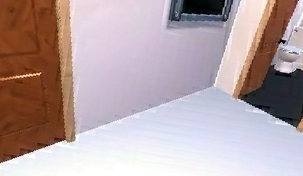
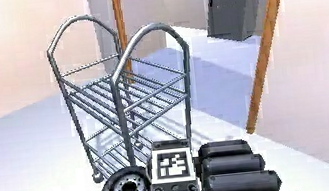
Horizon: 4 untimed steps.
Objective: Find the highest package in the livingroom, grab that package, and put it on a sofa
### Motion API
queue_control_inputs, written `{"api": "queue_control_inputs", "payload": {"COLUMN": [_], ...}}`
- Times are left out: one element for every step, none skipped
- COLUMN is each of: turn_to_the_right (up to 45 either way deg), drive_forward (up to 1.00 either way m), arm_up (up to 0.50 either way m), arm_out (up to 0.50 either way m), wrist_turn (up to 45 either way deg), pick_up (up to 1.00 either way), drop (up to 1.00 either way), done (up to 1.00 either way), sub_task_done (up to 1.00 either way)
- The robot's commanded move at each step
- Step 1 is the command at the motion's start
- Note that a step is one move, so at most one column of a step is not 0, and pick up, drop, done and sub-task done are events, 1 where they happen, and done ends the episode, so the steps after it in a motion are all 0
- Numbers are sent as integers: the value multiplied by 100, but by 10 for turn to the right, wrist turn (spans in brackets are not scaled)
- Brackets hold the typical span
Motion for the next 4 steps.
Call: {"api": "queue_control_inputs", "payload": {"turn_to_the_right": [300,0,30,0], "drive_forward": [0,100,0,100], "arm_up": [0,0,0,0], "arm_out": [0,0,0,0], "wrist_turn": [0,0,0,0], "pick_up": [0,0,0,0], "drop": [0,0,0,0], "done": [0,0,0,0], "sub_task_done": [0,0,0,0]}}
